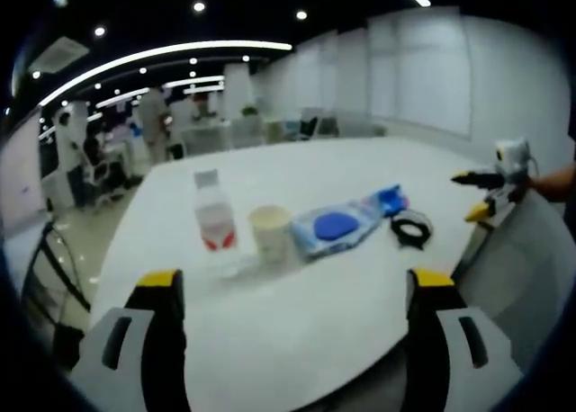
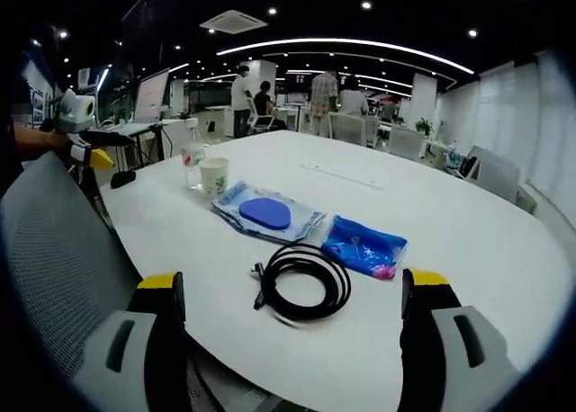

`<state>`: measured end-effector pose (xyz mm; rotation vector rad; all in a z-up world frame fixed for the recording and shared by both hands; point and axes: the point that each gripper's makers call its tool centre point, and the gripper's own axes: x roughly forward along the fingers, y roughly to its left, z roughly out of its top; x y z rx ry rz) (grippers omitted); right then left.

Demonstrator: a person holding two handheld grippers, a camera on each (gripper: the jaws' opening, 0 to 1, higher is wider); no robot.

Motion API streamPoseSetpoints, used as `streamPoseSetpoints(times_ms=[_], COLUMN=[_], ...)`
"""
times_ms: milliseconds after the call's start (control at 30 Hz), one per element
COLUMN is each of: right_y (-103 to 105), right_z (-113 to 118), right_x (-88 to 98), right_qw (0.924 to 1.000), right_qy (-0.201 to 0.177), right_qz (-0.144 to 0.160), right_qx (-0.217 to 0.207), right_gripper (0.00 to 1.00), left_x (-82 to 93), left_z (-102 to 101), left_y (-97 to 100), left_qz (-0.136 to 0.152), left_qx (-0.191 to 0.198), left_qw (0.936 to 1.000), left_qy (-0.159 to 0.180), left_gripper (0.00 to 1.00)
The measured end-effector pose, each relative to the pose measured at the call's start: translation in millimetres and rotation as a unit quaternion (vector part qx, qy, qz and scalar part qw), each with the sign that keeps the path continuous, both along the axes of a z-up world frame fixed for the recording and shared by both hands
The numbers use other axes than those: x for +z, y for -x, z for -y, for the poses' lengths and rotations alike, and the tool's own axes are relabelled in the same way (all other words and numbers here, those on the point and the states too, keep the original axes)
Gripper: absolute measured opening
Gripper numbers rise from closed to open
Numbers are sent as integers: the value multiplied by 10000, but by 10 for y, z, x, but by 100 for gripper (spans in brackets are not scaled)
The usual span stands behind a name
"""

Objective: Arrange the tabletop items into an orderly group along one side of the table until the central work area is clear of visible clutter.

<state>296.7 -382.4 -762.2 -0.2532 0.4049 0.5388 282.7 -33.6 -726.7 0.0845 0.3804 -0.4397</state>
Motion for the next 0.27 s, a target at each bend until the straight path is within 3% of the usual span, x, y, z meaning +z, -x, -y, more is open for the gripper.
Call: streamPoseSetpoints(times_ms=[267], right_y=[7], right_z=[2], right_x=[5], right_qw=[10000], right_qy=[28], right_qz=[6], right_qx=[2], right_gripper=[98], left_x=[13], left_z=[-3], left_y=[4], left_qz=[12], left_qx=[14], left_qw=[10000], left_qy=[-3], left_gripper=[99])
